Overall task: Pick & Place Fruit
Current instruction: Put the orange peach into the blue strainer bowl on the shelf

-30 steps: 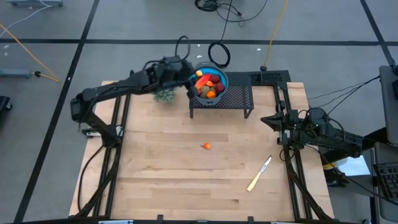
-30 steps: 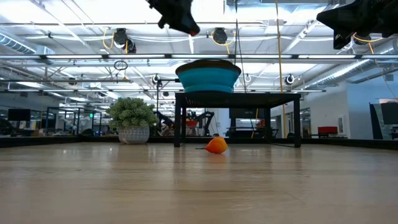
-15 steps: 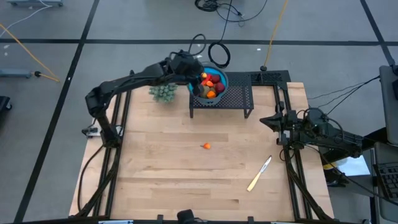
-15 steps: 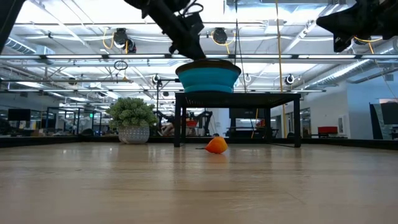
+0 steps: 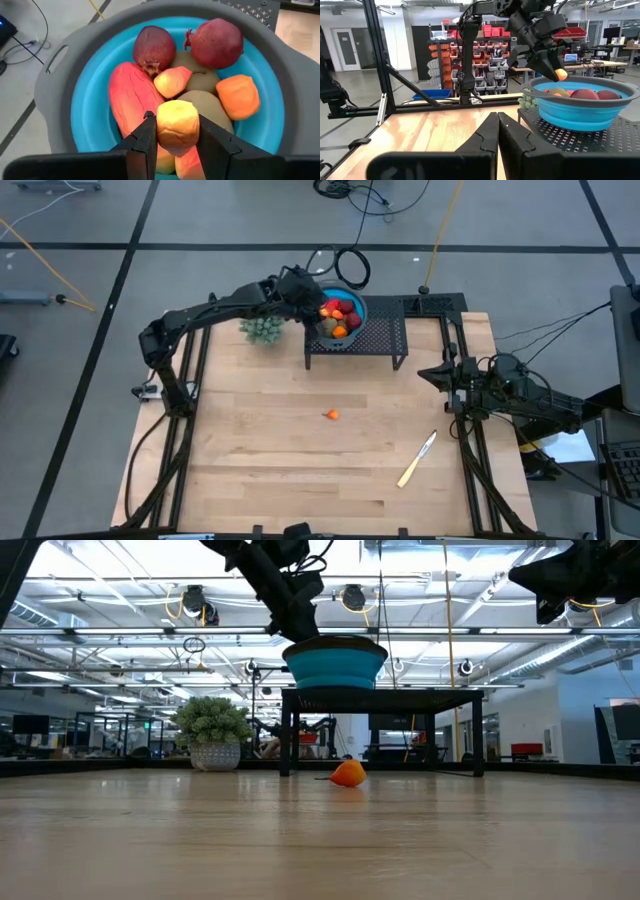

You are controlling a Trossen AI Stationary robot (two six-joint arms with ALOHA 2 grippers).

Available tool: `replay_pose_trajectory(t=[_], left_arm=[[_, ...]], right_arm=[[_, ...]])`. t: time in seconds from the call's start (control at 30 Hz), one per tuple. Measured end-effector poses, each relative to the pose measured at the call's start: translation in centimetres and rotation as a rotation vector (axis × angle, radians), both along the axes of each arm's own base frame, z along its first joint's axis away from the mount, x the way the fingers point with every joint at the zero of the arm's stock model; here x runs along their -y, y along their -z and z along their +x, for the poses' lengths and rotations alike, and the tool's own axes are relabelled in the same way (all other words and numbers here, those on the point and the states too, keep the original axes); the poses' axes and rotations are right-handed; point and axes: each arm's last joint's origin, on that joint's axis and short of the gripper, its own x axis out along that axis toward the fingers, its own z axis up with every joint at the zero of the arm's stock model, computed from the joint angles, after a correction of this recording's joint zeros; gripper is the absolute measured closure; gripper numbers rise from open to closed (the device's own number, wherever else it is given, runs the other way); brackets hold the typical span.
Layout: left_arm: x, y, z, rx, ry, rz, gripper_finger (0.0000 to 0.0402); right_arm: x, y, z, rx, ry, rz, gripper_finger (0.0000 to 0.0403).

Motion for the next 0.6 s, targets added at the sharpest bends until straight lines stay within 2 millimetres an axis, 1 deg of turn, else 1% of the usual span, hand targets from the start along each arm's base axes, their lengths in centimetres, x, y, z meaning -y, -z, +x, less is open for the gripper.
replay_pose_trajectory(t=[0.4, 0.6], left_arm=[[-0.1, 1.1, 0.4, -0.032, -0.010, -0.042, 0.0293], [-0.2, 1.2, 0.5, -0.027, -0.042, -0.057, 0.0293]], right_arm=[[0.0, 0.0, 0.0, 0.001, -0.001, 0.000, 0.0403], [0.0, 0.0, 0.0, 0.004, 0.000, 0.000, 0.0403]])
